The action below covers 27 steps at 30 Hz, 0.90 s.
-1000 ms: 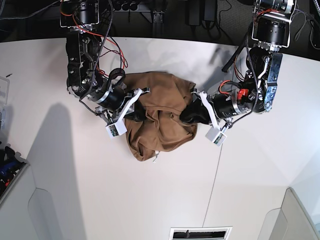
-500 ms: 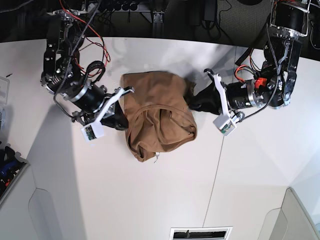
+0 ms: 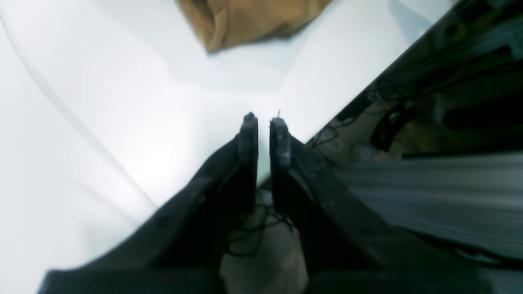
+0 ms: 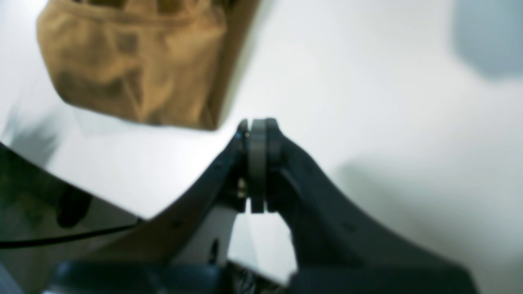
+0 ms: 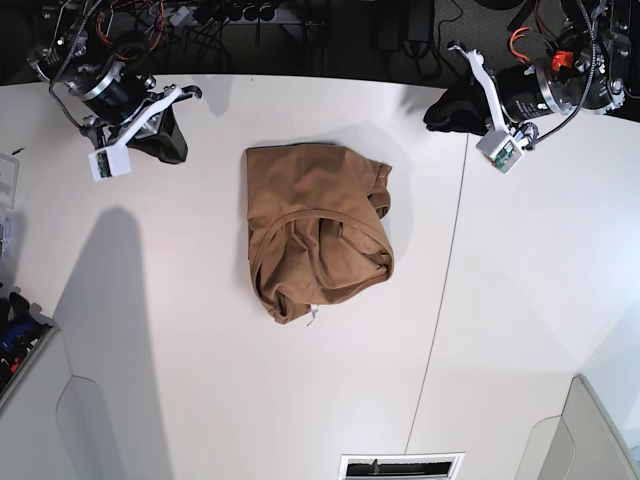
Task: Layout the t-shirt on the table in an organized manner, then fold the t-shirt properly
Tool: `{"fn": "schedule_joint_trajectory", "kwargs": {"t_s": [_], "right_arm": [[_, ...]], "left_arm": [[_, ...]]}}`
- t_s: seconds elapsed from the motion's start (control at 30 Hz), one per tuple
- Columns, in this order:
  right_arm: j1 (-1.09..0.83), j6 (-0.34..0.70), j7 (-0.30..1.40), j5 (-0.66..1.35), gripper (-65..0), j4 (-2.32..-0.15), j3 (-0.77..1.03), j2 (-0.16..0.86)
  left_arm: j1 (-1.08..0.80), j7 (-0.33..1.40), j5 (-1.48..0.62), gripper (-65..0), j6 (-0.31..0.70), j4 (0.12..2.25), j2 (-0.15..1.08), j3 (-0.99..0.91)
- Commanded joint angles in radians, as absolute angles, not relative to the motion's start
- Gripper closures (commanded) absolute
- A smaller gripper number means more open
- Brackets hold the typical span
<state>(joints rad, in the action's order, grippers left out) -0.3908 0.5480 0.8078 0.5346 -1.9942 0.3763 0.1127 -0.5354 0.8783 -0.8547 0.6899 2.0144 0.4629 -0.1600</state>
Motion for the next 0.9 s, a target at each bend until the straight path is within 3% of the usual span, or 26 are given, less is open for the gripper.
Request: {"fn": "schedule_joint_trajectory", "kwargs": {"t_s": [0.0,0.2,0.5,0.87], "right_arm": [[-0.422,0.554,0.799,0.565,0.0,-2.016,0.395,0.117],[-0.594,0.554,0.813,0.611,0.0,-2.017,0.420,0.116],[-0.786,0.552,0.817,0.614,0.0,-2.002,0.418,0.116],[-0.799,0.493,0.860,0.559,0.0,-1.854,0.318,0.162]], "left_arm": [[-0.566,0.865,-0.872,-5.8,0.698,2.031,0.473,-0.179],[-0.733,0.865,-0.858,-5.8,0.698,2.031,0.474,-0.238],[-0.876,0.792,-0.651,-5.8,0.698,1.982,0.426,-0.234],[-0.814,0.743,-0.472,-5.8,0.698,1.549,0.397,-0.199]]}}
